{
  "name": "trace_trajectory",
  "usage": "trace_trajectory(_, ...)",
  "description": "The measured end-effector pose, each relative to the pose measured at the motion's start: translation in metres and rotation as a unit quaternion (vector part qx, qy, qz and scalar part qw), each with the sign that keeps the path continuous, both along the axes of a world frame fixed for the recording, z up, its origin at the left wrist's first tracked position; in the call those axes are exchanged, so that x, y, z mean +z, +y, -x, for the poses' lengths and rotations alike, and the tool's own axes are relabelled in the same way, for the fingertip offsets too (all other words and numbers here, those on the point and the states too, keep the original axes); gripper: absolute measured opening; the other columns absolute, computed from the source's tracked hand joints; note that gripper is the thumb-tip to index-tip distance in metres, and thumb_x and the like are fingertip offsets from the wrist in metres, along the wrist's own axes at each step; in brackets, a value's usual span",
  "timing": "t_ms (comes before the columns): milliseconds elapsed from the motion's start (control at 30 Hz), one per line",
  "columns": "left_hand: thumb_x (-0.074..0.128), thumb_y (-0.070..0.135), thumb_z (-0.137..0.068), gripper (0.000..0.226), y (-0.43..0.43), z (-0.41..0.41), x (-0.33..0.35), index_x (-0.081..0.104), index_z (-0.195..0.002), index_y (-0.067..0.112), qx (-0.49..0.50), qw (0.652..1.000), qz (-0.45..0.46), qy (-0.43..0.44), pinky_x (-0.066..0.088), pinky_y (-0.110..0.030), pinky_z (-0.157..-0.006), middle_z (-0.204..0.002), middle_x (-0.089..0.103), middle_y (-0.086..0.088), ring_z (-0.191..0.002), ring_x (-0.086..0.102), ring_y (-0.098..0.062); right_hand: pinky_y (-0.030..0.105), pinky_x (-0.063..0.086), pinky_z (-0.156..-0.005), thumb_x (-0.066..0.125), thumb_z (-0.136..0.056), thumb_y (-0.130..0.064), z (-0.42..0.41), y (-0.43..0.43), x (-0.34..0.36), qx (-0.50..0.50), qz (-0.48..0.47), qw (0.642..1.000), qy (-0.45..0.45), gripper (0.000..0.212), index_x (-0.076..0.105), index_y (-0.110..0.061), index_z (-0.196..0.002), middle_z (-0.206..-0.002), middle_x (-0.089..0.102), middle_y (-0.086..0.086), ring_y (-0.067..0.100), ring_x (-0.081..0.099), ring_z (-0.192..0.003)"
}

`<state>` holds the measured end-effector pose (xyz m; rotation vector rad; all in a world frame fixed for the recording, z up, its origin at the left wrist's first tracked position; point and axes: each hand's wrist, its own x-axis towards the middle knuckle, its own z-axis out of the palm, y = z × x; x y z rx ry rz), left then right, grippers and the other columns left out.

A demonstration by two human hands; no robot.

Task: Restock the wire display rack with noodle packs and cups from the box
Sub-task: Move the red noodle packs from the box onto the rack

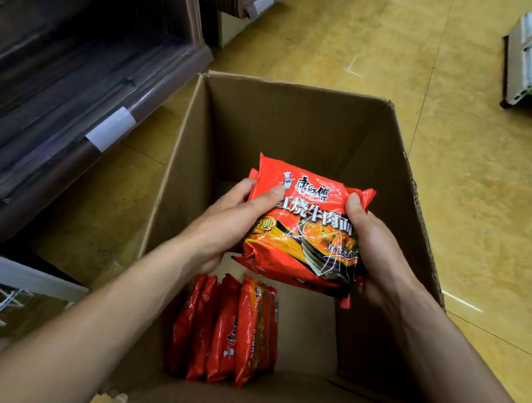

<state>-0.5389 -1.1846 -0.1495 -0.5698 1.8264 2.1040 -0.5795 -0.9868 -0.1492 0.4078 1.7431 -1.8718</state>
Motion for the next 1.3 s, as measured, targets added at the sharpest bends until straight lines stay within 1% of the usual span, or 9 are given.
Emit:
trace_trajectory(200, 0.067, 0.054, -0.09, 0.042, -0.003, -0.005, 0.003, 0.06, -0.123, 0.03, -0.022, 0.999, 0.028, 0.024, 0.058, -0.036, -0.092, -0.113, 0.076, 0.003, -0.101, 0.074, -0.016, 0.041, 0.062, -0.078, 0.051, -0.098, -0.054, 0.002, 0.002, 0.002, -0.029, 0.01, 1.0, -0.005, 0.05, 0.056, -0.015, -0.128, -0.106, 0.077, 0.01, 0.028, 0.076, -0.093)
trace_trajectory(300, 0.067, 0.074, -0.073, 0.061, -0.008, -0.009, -0.003, 0.061, -0.11, 0.026, -0.055, 0.995, 0.084, 0.017, 0.06, -0.042, -0.09, -0.116, 0.072, 0.0, -0.105, 0.071, -0.017, 0.044, 0.06, -0.083, 0.051, -0.098, -0.055, 0.005, 0.004, 0.001, -0.06, 0.003, 0.998, 0.011, 0.052, 0.056, -0.015, -0.13, -0.106, 0.077, 0.009, 0.027, 0.076, -0.094)
trace_trajectory(400, 0.065, 0.076, -0.069, 0.081, -0.012, -0.013, -0.006, 0.06, -0.115, 0.009, -0.098, 0.991, 0.081, 0.034, 0.059, -0.039, -0.091, -0.115, 0.073, 0.0, -0.107, 0.07, -0.012, 0.043, 0.06, -0.08, 0.051, -0.098, -0.055, 0.007, 0.007, 0.002, -0.072, 0.002, 0.997, 0.013, 0.052, 0.056, -0.015, -0.131, -0.106, 0.077, 0.008, 0.027, 0.076, -0.093)
trace_trajectory(500, 0.062, 0.078, -0.07, 0.089, -0.016, -0.012, -0.006, 0.06, -0.113, 0.001, -0.123, 0.982, 0.134, 0.06, 0.059, -0.038, -0.094, -0.11, 0.076, 0.001, -0.102, 0.073, -0.011, 0.044, 0.06, -0.082, 0.05, -0.098, -0.054, 0.006, 0.008, 0.003, -0.062, 0.005, 0.998, 0.011, 0.051, 0.057, -0.014, -0.13, -0.106, 0.077, 0.008, 0.027, 0.076, -0.094)
trace_trajectory(667, 0.057, 0.085, -0.069, 0.087, -0.021, -0.011, -0.008, 0.07, -0.111, 0.011, -0.19, 0.966, 0.172, 0.044, 0.054, -0.042, -0.102, -0.111, 0.076, 0.004, -0.106, 0.071, -0.009, 0.049, 0.058, -0.09, 0.05, -0.099, -0.054, 0.01, 0.009, 0.003, -0.074, -0.001, 0.997, 0.018, 0.051, 0.056, -0.015, -0.131, -0.107, 0.077, 0.009, 0.029, 0.076, -0.095)
trace_trajectory(833, 0.074, 0.063, -0.078, 0.055, -0.025, -0.01, -0.002, 0.075, -0.104, 0.014, -0.225, 0.958, 0.174, 0.034, 0.049, -0.039, -0.106, -0.106, 0.077, 0.005, -0.106, 0.069, -0.011, 0.042, 0.06, -0.082, 0.05, -0.101, -0.051, 0.011, 0.009, 0.003, -0.069, -0.01, 0.997, 0.043, 0.044, 0.057, -0.017, -0.128, -0.106, 0.078, 0.008, 0.026, 0.076, -0.093)
trace_trajectory(967, 0.078, 0.048, -0.079, 0.051, -0.031, -0.008, 0.0, 0.073, -0.11, 0.008, -0.248, 0.957, 0.15, 0.025, 0.048, -0.041, -0.109, -0.112, 0.076, 0.0, -0.113, 0.068, -0.016, 0.044, 0.06, -0.086, 0.051, -0.101, -0.048, 0.012, 0.008, 0.003, -0.055, -0.022, 0.996, 0.066, 0.041, 0.058, -0.018, -0.127, -0.108, 0.077, 0.008, 0.026, 0.076, -0.095)
trace_trajectory(1167, 0.07, 0.034, -0.083, 0.04, -0.038, -0.004, -0.001, 0.073, -0.114, 0.009, -0.251, 0.959, 0.123, 0.037, 0.05, -0.032, -0.106, -0.115, 0.076, -0.002, -0.117, 0.067, -0.019, 0.041, 0.061, -0.082, 0.051, -0.1, -0.05, 0.012, 0.016, 0.006, -0.035, -0.034, 0.995, 0.082, 0.041, 0.059, -0.02, -0.126, -0.106, 0.077, 0.007, 0.025, 0.076, -0.094)
trace_trajectory(1300, 0.066, 0.006, -0.094, 0.024, -0.036, -0.008, -0.004, 0.07, -0.118, 0.007, -0.29, 0.947, 0.131, 0.04, 0.052, -0.026, -0.101, -0.117, 0.074, -0.003, -0.113, 0.068, -0.017, 0.042, 0.06, -0.084, 0.05, -0.101, -0.048, 0.01, 0.019, 0.007, -0.034, -0.032, 0.995, 0.089, 0.033, 0.06, -0.024, -0.12, -0.105, 0.078, 0.004, 0.023, 0.076, -0.093)
